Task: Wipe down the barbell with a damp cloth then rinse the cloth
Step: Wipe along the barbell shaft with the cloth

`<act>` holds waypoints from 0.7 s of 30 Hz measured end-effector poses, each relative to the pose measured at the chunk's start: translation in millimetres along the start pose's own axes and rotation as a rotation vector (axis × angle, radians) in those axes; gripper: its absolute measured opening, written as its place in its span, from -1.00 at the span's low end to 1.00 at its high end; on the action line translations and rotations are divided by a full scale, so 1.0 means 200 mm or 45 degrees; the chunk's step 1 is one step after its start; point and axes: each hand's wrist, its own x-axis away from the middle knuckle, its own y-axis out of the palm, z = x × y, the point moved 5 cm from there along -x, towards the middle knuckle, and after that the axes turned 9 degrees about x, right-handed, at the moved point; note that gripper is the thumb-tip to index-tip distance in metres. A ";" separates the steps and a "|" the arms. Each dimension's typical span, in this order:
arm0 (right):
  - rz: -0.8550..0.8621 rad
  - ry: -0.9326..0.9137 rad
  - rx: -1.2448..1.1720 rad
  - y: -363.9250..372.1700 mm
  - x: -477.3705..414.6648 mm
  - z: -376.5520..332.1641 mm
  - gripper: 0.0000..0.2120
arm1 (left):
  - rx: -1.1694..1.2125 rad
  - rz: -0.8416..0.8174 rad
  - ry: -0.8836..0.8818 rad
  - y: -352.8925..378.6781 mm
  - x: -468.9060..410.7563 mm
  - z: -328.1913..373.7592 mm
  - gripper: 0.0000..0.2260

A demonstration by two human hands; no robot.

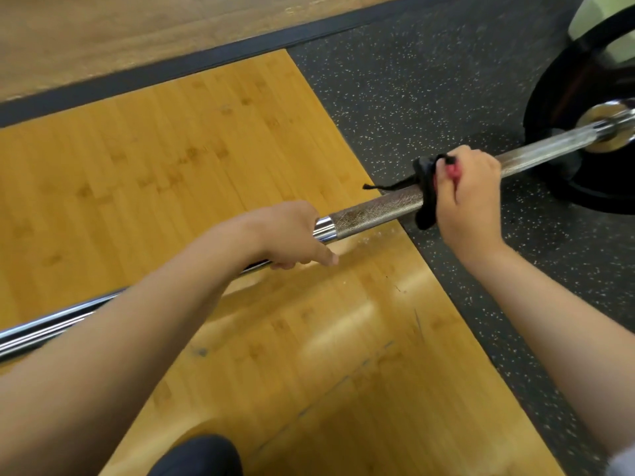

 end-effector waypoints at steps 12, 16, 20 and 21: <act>0.007 -0.368 -0.253 0.08 0.24 -0.51 -0.80 | -0.637 0.916 0.152 0.10 0.11 0.07 -0.91; -0.074 -0.440 -0.216 0.08 0.19 -0.43 -0.91 | -0.514 0.713 0.122 0.06 0.06 0.04 -0.85; -0.027 -0.130 -0.109 0.02 0.05 -0.13 -0.82 | 0.001 0.048 0.082 0.02 -0.04 0.00 -0.68; -0.022 -0.063 -0.106 0.00 0.01 -0.04 -0.82 | 0.166 -0.103 0.081 0.02 -0.05 -0.01 -0.70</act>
